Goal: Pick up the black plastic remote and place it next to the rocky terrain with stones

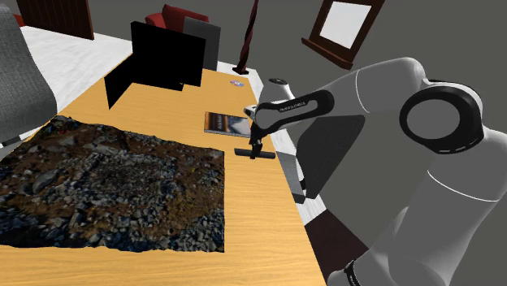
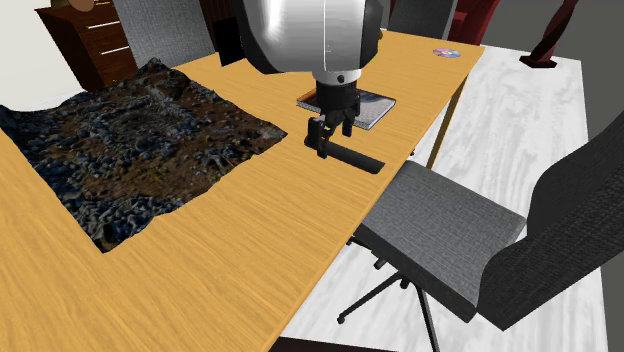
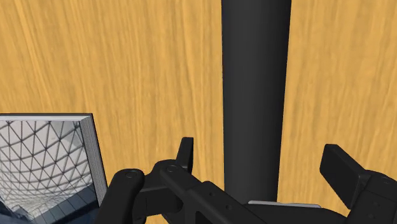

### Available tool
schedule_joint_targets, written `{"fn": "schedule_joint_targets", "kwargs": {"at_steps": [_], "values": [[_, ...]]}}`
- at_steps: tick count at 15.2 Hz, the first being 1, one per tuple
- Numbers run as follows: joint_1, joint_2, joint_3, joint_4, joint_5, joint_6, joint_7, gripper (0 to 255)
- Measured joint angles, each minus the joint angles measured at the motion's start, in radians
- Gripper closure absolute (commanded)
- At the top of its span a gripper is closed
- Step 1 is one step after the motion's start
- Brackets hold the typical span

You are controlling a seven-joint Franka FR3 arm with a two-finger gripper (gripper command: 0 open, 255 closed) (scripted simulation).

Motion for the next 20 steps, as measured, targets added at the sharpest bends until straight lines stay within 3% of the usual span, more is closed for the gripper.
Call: {"fn": "schedule_joint_targets", "kwargs": {"at_steps": [7, 8, 20], "values": [[-0.002, 0.012, 0.0, -0.002, 0.002, 0.014, -0.003, 0], [-0.002, 0.012, 0.0, -0.002, 0.002, 0.014, -0.003, 255], [-0.001, 0.002, 0.0, 0.002, 0.001, 0.0, -0.003, 255]]}}
